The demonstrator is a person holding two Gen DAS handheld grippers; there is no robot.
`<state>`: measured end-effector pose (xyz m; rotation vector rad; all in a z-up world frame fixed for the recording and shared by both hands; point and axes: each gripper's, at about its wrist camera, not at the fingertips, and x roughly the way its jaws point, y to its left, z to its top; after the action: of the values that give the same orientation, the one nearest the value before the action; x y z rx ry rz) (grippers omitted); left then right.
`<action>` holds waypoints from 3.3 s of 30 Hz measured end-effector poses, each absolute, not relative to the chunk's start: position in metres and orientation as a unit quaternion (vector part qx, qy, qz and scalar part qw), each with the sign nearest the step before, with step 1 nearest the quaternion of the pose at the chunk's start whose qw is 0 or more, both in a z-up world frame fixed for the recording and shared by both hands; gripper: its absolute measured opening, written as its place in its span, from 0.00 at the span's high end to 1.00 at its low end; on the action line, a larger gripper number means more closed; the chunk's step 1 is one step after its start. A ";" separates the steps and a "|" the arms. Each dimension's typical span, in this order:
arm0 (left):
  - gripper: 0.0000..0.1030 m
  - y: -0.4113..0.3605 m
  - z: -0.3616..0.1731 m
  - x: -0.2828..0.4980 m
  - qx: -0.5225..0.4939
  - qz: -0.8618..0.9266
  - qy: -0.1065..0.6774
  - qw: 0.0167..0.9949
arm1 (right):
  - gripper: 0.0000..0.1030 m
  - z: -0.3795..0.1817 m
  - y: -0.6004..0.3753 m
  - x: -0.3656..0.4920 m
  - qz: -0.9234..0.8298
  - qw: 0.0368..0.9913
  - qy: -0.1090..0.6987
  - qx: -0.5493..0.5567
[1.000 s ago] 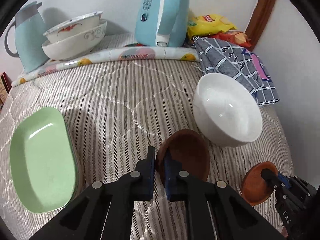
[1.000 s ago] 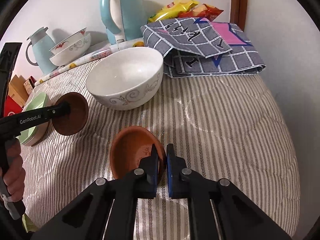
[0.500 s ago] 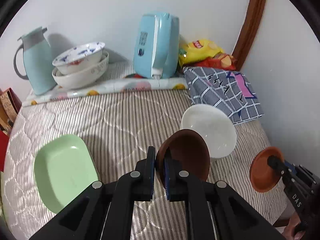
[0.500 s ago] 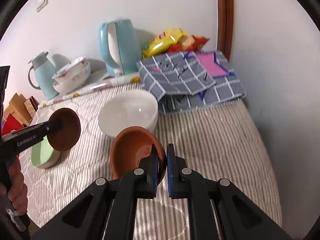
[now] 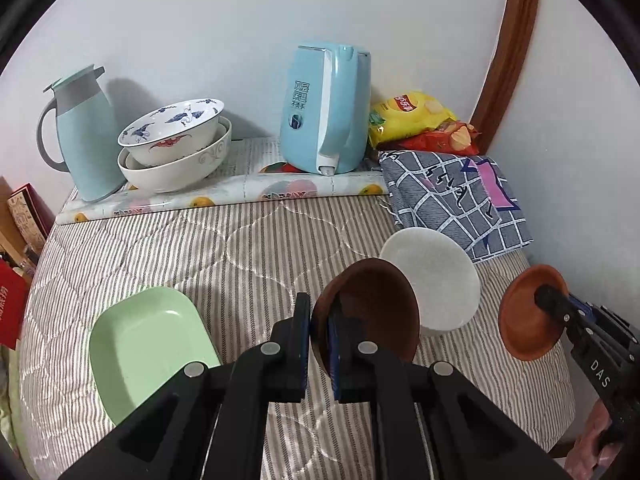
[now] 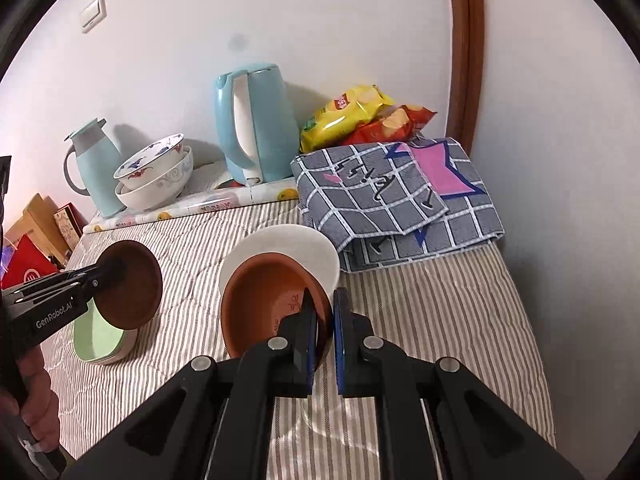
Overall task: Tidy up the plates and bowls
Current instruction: 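Carry the brown bowl into the white bowl with the right gripper while the left gripper holds its brown bowl, then lower the brown bowl into the white bowl and open the right gripper, then carry the held brown bowl over the white bowl with the left gripper while the right gripper withdraws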
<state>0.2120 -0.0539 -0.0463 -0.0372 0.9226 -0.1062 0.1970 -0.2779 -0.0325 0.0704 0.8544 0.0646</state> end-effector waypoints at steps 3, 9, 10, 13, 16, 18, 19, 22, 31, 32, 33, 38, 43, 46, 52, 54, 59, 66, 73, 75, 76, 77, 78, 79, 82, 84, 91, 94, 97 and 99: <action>0.92 -0.051 -0.048 0.218 -0.019 -0.052 0.447 0.893 | 0.92 -0.034 -0.274 0.207 0.033 0.908 0.417 0.034; 0.92 -0.043 -0.052 0.231 -0.018 -0.046 0.451 0.891 | 0.92 -0.039 -0.262 0.229 0.036 0.905 0.424 0.020; 0.92 -0.041 -0.053 0.234 -0.019 -0.045 0.452 0.891 | 0.92 -0.040 -0.260 0.232 0.035 0.904 0.425 0.016; 0.92 -0.033 -0.057 0.241 -0.021 -0.039 0.455 0.889 | 0.92 -0.047 -0.251 0.246 0.032 0.901 0.432 0.000; 0.92 -0.025 -0.061 0.247 -0.022 -0.030 0.457 0.889 | 0.92 -0.056 -0.247 0.256 0.035 0.897 0.440 -0.004; 0.92 -0.019 -0.064 0.252 -0.024 -0.023 0.458 0.888 | 0.92 -0.063 -0.245 0.263 0.035 0.894 0.447 -0.005; 0.92 -0.016 -0.065 0.254 -0.025 -0.021 0.458 0.888 | 0.92 -0.065 -0.244 0.265 0.035 0.892 0.450 -0.006; 0.92 -0.010 -0.071 0.261 -0.030 -0.017 0.462 0.886 | 0.92 -0.078 -0.242 0.275 0.035 0.885 0.465 -0.010; 0.92 -0.006 -0.087 0.275 -0.033 -0.015 0.472 0.881 | 0.92 -0.102 -0.234 0.298 0.038 0.871 0.490 -0.022; 0.92 -0.005 -0.088 0.276 -0.033 -0.015 0.473 0.880 | 0.92 -0.104 -0.233 0.300 0.039 0.869 0.492 -0.024; 0.92 -0.004 -0.090 0.278 -0.034 -0.015 0.475 0.879 | 0.92 -0.107 -0.232 0.302 0.040 0.868 0.494 -0.026; 0.92 0.002 -0.095 0.282 -0.042 -0.012 0.477 0.878 | 0.92 -0.116 -0.232 0.310 0.038 0.861 0.506 -0.026; 0.92 0.005 -0.098 0.287 -0.049 -0.011 0.478 0.877 | 0.92 -0.121 -0.233 0.313 0.037 0.857 0.513 -0.023; 0.92 0.007 -0.100 0.288 -0.053 -0.011 0.479 0.876 | 0.92 -0.124 -0.232 0.316 0.038 0.853 0.520 -0.024; 0.92 0.008 -0.100 0.289 -0.055 -0.013 0.480 0.876 | 0.93 -0.130 -0.228 0.320 0.038 0.847 0.529 -0.032; 0.92 0.007 -0.100 0.290 -0.055 -0.014 0.480 0.875 | 0.93 -0.132 -0.229 0.322 0.036 0.842 0.536 -0.035; 0.92 0.007 -0.099 0.291 -0.057 -0.016 0.479 0.876 | 0.88 -0.134 -0.230 0.324 0.029 0.836 0.546 -0.049; 0.92 0.005 -0.096 0.289 -0.054 -0.022 0.477 0.877 | 0.85 -0.138 -0.224 0.324 0.018 0.835 0.545 -0.078; 0.92 0.002 -0.091 0.281 -0.051 -0.028 0.475 0.878 | 0.70 -0.133 -0.221 0.318 0.024 0.838 0.540 -0.077; 0.92 0.000 -0.088 0.279 -0.050 -0.028 0.473 0.879 | 0.63 -0.127 -0.224 0.313 0.022 0.841 0.535 -0.075; 0.92 -0.002 -0.086 0.277 -0.049 -0.029 0.472 0.880 | 0.61 -0.122 -0.225 0.310 0.023 0.844 0.531 -0.073; 0.92 -0.003 -0.084 0.276 -0.049 -0.030 0.471 0.880 | 0.61 -0.118 -0.225 0.308 0.027 0.847 0.527 -0.071; 0.92 -0.005 -0.081 0.274 -0.048 -0.031 0.469 0.882 | 0.61 -0.115 -0.226 0.306 0.030 0.848 0.524 -0.069; 0.92 -0.007 -0.078 0.272 -0.047 -0.032 0.466 0.883 | 0.61 -0.111 -0.226 0.305 0.033 0.850 0.521 -0.067; 0.92 -0.012 -0.069 0.265 -0.045 -0.034 0.459 0.887 | 0.60 -0.094 -0.229 0.294 0.039 0.861 0.505 -0.054; 0.92 -0.016 -0.063 0.261 -0.047 -0.037 0.455 0.888 | 0.56 -0.083 -0.232 0.287 0.041 0.868 0.493 -0.049; 0.92 -0.038 -0.049 0.245 -0.044 -0.051 0.446 0.893 | 0.49 -0.049 -0.255 0.252 0.025 0.890 0.454 -0.038; 0.92 -0.051 -0.046 0.239 -0.044 -0.060 0.445 0.892 | 0.48 -0.042 -0.268 0.240 0.016 0.895 0.445 -0.033; 0.92 -0.063 -0.045 0.235 -0.044 -0.069 0.446 0.891 | 0.48 -0.037 -0.284 0.225 0.007 0.897 0.441 -0.027; 0.92 -0.071 -0.046 0.233 -0.044 -0.072 0.446 0.891 | 0.48 -0.034 -0.296 0.215 -0.003 0.899 0.438 -0.023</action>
<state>0.2328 -0.0708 -0.0457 -0.0906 0.9265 -0.1499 0.2147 -0.2957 -0.0339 -0.0480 0.9071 -0.0057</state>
